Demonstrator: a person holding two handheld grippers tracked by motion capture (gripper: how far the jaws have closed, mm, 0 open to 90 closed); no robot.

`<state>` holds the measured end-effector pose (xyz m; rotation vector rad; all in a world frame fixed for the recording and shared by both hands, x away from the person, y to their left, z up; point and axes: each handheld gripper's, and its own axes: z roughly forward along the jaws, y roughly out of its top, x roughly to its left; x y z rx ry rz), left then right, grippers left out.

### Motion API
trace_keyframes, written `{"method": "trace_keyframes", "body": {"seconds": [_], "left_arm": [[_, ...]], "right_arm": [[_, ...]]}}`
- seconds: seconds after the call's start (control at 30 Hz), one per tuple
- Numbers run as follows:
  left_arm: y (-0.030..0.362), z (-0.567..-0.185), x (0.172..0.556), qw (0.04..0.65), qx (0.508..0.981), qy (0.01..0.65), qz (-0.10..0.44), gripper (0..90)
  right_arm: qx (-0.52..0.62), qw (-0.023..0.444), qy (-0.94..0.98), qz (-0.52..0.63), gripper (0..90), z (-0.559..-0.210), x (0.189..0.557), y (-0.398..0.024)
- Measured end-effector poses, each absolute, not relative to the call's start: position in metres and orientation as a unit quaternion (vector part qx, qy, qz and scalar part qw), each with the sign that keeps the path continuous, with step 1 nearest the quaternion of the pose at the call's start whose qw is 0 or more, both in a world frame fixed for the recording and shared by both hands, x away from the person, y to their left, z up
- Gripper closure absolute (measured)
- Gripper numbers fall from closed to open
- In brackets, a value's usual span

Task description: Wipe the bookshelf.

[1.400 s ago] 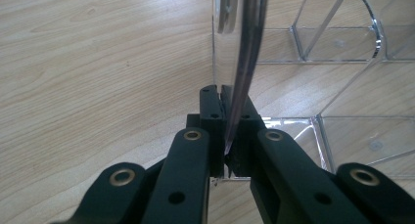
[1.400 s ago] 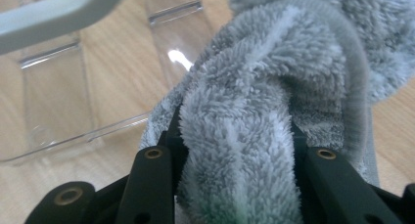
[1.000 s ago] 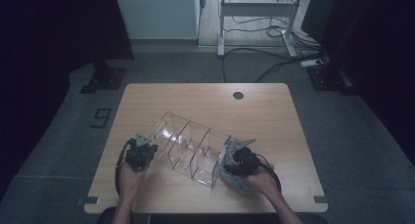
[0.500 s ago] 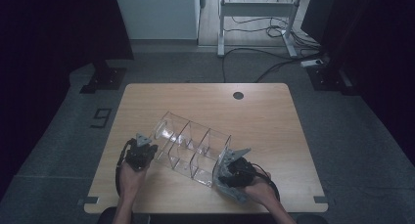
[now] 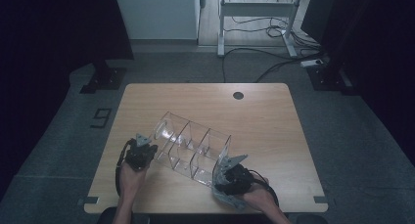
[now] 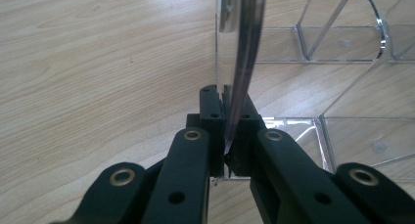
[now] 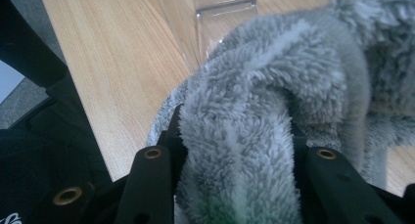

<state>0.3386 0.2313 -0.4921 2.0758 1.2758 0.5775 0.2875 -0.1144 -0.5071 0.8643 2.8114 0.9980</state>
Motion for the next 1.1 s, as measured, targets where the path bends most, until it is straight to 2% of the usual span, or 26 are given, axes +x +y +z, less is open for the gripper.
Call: {"method": "trace_keyframes", "body": {"seconds": [0.23,1.1], "left_arm": [[0.235,-0.493,0.339,0.323,0.79,0.477,0.208,87.0],[0.237,-0.493,0.34,0.328,0.795,0.467,0.203,86.8]], "right_arm": [[0.29,0.033,0.901,0.321,61.4,-0.498,0.291,-0.128],[0.366,0.143,0.845,0.363,61.4,-0.437,0.311,-0.212]]}}
